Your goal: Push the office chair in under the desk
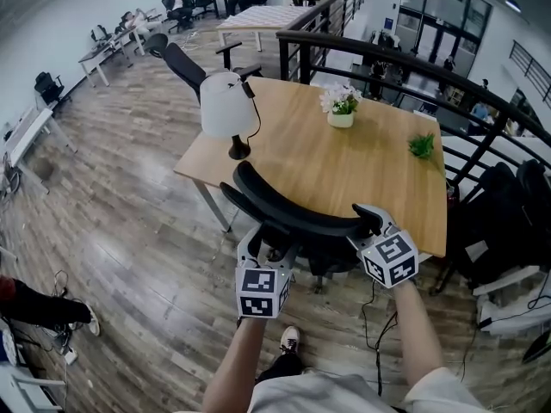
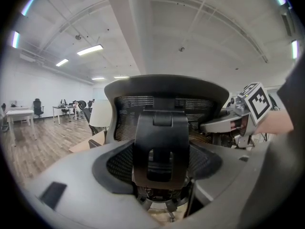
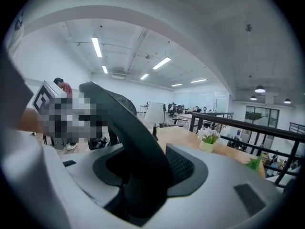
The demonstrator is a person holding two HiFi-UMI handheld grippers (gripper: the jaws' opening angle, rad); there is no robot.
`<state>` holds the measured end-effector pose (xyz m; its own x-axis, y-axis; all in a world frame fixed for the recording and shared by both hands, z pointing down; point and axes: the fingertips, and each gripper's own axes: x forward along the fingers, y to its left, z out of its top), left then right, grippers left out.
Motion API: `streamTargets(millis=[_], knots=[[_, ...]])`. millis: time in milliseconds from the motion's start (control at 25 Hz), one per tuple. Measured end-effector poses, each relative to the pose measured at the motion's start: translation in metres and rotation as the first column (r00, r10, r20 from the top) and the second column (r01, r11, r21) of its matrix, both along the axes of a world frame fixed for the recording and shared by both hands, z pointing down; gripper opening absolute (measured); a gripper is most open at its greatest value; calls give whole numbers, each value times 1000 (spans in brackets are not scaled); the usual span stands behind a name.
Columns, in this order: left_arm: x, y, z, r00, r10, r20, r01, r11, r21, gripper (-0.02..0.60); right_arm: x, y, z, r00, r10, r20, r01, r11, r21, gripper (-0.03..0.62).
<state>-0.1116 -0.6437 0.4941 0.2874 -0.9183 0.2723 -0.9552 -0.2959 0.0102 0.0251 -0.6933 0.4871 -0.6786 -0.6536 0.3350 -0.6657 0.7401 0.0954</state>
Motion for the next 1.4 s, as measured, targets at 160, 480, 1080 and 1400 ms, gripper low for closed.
streamTargets(millis=[160, 480, 1080, 1400], knots=[[16, -4, 0, 1000, -3, -3, 3, 1000, 12, 339, 15, -10, 1, 999, 25, 27, -24, 999, -21, 227], [37, -10, -1, 1000, -25, -1, 25, 1000, -5, 345, 32, -25, 1, 999, 31, 24, -31, 999, -9, 229], [69, -24, 4, 1000, 4, -8, -4, 998, -63, 353, 56, -44, 6, 1000, 3, 23, -2, 1000, -19, 238], [69, -12, 4, 999, 37, -19, -38, 998, -49, 356, 72, -32, 4, 992, 125, 22, -124, 991, -44, 293]])
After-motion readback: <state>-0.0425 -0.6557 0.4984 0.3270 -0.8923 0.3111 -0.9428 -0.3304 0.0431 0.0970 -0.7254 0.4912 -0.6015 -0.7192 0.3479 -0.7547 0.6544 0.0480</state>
